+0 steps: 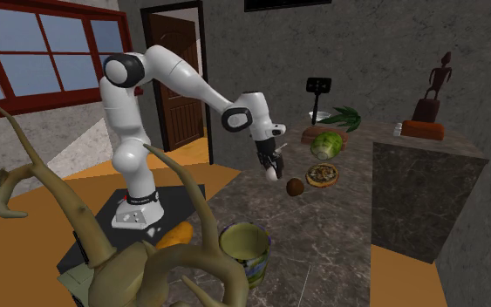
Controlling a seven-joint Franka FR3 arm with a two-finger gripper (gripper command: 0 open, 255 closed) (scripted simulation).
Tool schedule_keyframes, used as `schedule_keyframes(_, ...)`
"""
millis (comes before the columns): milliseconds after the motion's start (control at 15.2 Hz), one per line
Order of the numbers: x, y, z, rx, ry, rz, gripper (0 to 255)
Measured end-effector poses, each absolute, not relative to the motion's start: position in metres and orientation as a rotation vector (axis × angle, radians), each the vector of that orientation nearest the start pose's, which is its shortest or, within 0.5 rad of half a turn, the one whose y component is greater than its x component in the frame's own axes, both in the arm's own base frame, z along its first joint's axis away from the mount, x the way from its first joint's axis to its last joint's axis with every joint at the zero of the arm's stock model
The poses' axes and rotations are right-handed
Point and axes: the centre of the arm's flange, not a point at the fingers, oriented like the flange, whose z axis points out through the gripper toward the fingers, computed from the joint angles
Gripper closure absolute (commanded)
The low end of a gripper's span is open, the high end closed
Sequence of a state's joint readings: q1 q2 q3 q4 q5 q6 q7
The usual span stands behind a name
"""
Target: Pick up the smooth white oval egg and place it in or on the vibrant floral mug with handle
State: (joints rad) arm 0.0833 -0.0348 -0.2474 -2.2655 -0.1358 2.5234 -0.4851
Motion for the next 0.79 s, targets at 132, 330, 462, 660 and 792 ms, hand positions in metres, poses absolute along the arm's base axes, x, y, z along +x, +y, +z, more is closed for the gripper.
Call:
schedule_keyframes(132,0.533,-0.088,0.415,-3.218,-0.684,-0.413,255)
schedule_keyframes(330,0.533,-0.089,0.431,-3.218,-0.684,-0.413,255)
schedule_keyframes(462,0.534,-0.088,0.441,-3.218,-0.684,-0.412,255)
schedule_keyframes(660,0.533,-0.087,0.457,-3.218,-0.684,-0.412,255)
schedule_keyframes(792,0.533,-0.089,0.468,-3.218,-0.684,-0.412,255)
